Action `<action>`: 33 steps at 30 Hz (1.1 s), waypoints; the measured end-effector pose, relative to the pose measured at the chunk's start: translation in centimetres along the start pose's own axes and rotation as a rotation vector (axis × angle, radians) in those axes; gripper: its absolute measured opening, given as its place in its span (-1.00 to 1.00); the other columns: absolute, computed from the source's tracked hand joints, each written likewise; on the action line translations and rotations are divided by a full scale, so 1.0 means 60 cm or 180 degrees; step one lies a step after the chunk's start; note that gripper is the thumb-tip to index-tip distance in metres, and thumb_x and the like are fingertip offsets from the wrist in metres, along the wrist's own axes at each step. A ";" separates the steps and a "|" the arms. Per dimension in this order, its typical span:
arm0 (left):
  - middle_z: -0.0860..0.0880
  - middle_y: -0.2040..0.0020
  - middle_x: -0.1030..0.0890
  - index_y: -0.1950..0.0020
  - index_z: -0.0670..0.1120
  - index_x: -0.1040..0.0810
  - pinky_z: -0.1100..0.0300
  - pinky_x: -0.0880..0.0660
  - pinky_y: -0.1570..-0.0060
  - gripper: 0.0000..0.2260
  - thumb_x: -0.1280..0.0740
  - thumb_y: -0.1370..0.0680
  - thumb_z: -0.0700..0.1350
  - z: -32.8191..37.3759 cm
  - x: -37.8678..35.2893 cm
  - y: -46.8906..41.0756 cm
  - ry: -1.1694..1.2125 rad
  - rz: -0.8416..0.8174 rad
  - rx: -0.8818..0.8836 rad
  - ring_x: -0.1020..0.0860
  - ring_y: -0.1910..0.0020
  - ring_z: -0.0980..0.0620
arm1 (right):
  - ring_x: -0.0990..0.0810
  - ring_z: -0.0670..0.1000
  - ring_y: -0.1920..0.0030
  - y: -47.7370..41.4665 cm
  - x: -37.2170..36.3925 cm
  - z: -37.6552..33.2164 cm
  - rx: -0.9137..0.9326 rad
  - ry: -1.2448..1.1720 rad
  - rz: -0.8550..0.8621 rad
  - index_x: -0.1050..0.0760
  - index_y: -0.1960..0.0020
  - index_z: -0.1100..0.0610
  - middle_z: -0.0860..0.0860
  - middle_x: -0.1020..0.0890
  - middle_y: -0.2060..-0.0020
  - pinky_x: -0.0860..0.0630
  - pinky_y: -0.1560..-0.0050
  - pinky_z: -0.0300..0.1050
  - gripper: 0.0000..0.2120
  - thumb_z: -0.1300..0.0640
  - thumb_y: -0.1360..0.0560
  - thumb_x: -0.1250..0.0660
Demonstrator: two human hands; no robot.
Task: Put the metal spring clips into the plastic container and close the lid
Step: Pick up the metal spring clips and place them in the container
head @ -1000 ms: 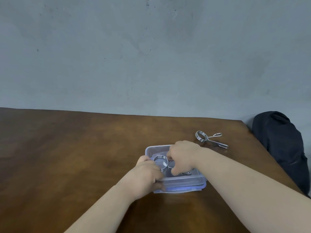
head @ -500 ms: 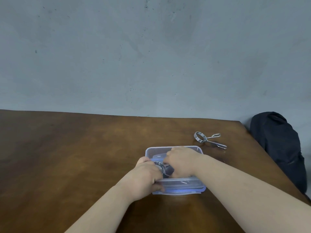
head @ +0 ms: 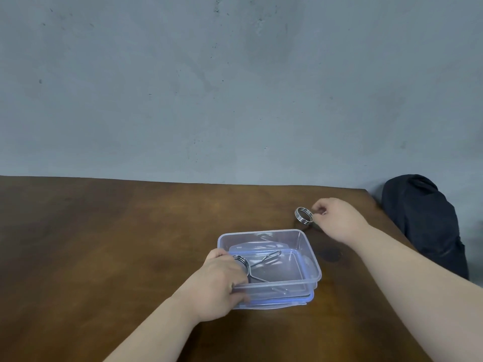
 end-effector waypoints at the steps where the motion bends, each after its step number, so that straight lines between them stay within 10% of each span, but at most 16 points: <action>1: 0.06 0.37 -0.39 0.34 -0.02 -0.37 0.23 -0.19 -0.24 -0.69 -0.36 -0.46 0.12 0.000 0.000 -0.001 0.0008 0.0006 0.0002 -0.37 0.25 0.11 | -0.56 0.16 -0.20 -0.007 -0.008 0.021 -0.0112 0.0150 -0.0060 -0.62 -0.20 0.03 0.08 -0.64 -0.18 -0.51 -0.21 0.04 -0.72 0.06 -0.50 -0.37; 6: 0.06 0.40 -0.41 0.38 0.00 -0.35 0.28 -0.17 -0.21 -0.69 -0.38 -0.45 0.08 0.001 0.002 -0.011 -0.0043 0.0091 -0.0060 -0.36 0.28 0.10 | -0.33 0.20 -0.48 -0.034 -0.044 0.078 -0.0349 0.0683 -0.0634 -0.31 -0.56 0.09 0.10 -0.42 -0.48 -0.37 -0.45 0.14 -0.26 -0.07 -0.43 -0.40; 16: 0.13 0.43 -0.29 0.38 0.08 -0.26 0.30 -0.17 -0.12 -0.61 -0.49 -0.38 0.00 -0.004 -0.009 -0.038 -0.0057 -0.0016 -0.0278 -0.33 0.32 0.07 | 0.08 0.08 -0.66 -0.098 -0.092 0.091 -0.0066 0.1229 -0.1195 -0.10 -0.65 0.06 -0.02 -0.13 -0.66 0.06 -0.60 0.28 -0.19 -0.01 -0.52 -0.39; 22: 0.09 0.47 -0.36 0.43 -0.02 -0.38 0.33 -0.15 -0.10 -0.67 -0.48 -0.38 0.02 -0.011 -0.016 -0.055 -0.0126 -0.0076 -0.0308 -0.34 0.34 0.06 | -0.38 0.16 -0.43 -0.110 -0.111 0.099 0.0029 0.1443 -0.1277 -0.52 -0.31 0.00 0.05 -0.50 -0.33 -0.17 -0.48 0.31 -0.61 -0.02 -0.50 -0.32; 28: 0.08 0.48 -0.38 0.44 -0.04 -0.40 0.32 -0.16 -0.09 -0.66 -0.46 -0.39 0.05 -0.016 -0.018 -0.058 -0.0128 -0.0037 -0.0263 -0.34 0.34 0.07 | -0.58 0.12 0.00 -0.095 -0.106 0.102 -0.0230 0.0853 -0.1111 -0.51 0.00 0.06 0.02 -0.58 0.04 -0.52 -0.02 0.02 -0.72 -0.08 -0.39 -0.42; 33: 0.09 0.49 -0.37 0.44 -0.04 -0.42 0.32 -0.17 -0.10 -0.67 -0.45 -0.40 0.06 -0.016 -0.015 -0.057 -0.0100 0.0002 -0.0230 -0.30 0.34 0.10 | -0.64 0.10 0.11 -0.070 -0.101 0.101 -0.0408 0.0239 -0.1039 -0.57 0.06 0.19 0.10 -0.69 0.15 -0.44 0.25 -0.07 -0.71 -0.02 -0.39 -0.43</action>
Point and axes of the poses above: each hand's wrist, its own y-axis away from the middle knuckle, its own x-axis out of the back of the hand, z = x × y, the point moved 9 cm from there along -y, towards the middle knuckle
